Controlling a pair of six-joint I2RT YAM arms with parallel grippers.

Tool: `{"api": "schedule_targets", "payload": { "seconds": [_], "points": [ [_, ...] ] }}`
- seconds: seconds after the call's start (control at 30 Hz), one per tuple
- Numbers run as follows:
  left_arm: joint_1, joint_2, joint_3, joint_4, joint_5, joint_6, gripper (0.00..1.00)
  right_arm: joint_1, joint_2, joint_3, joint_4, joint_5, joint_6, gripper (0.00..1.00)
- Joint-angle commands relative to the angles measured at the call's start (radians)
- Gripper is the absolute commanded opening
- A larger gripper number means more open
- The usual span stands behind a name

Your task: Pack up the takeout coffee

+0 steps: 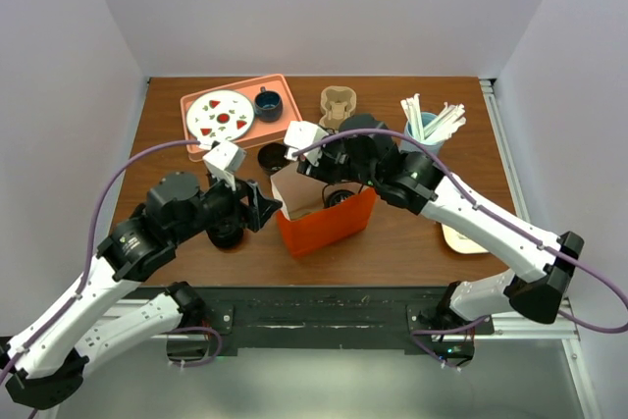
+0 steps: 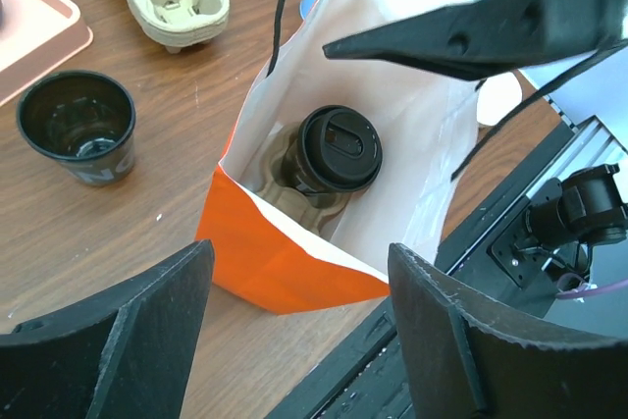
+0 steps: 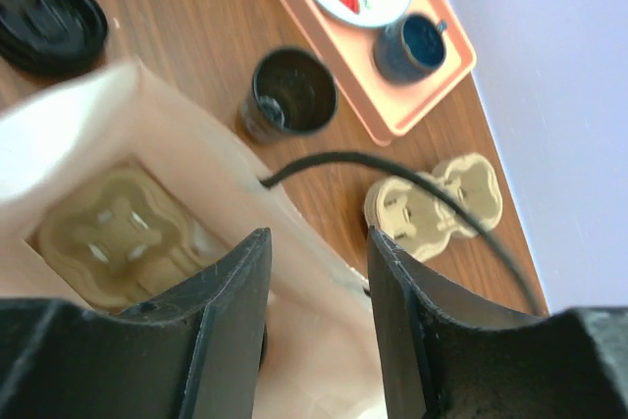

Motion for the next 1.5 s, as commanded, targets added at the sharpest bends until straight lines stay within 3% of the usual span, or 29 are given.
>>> {"api": "schedule_targets", "payload": {
  "seconds": [0.0, 0.17, 0.43, 0.6, 0.73, 0.83, 0.87, 0.93, 1.0, 1.07, 1.27, 1.33, 1.47],
  "points": [
    [-0.003, -0.024, 0.062, -0.018, -0.048, 0.030, 0.78, -0.004, -0.009, 0.072, 0.021, -0.084, 0.082, 0.47],
    [-0.003, -0.033, 0.093, -0.039, -0.063, 0.037, 0.80, -0.004, -0.021, 0.117, 0.018, -0.111, 0.164, 0.47],
    [-0.003, -0.022, 0.163, -0.064, -0.081, 0.071, 0.86, -0.004, -0.070, 0.155, 0.034, -0.283, 0.356, 0.48],
    [-0.003, -0.008, 0.203, -0.075, -0.109, 0.100, 0.90, -0.004, -0.069, 0.201, 0.087, -0.276, 0.465, 0.49],
    [-0.003, 0.015, 0.220, -0.067, -0.117, 0.111, 1.00, -0.004, -0.018, 0.327, 0.065, -0.188, 0.484, 0.49],
    [-0.003, 0.022, 0.228, -0.045, -0.118, 0.126, 1.00, -0.004, 0.008, 0.368, 0.117, 0.061, 0.455, 0.56],
    [-0.003, 0.022, 0.226, -0.039, -0.123, 0.131, 1.00, -0.004, 0.023, 0.373, 0.134, 0.224, 0.438, 0.57],
    [-0.003, 0.025, 0.226, -0.021, -0.126, 0.139, 1.00, -0.008, 0.045, 0.377, 0.182, 0.402, 0.366, 0.54],
    [-0.003, 0.025, 0.231, -0.007, -0.127, 0.140, 1.00, -0.046, 0.115, 0.437, 0.145, 0.570, 0.327, 0.51],
    [-0.003, 0.025, 0.232, -0.004, -0.129, 0.136, 1.00, -0.147, 0.154, 0.485, 0.096, 0.608, 0.361, 0.51],
    [-0.003, 0.022, 0.240, -0.036, -0.112, 0.129, 1.00, -0.473, 0.284, 0.560, -0.128, 0.447, 0.604, 0.49],
    [-0.003, 0.024, 0.248, -0.051, -0.107, 0.129, 1.00, -0.582, 0.356, 0.598, -0.226, 0.325, 0.690, 0.50],
    [-0.003, 0.013, 0.240, -0.076, -0.092, 0.122, 1.00, -0.675, 0.436, 0.624, -0.302, 0.231, 0.732, 0.50]
  ]
}}
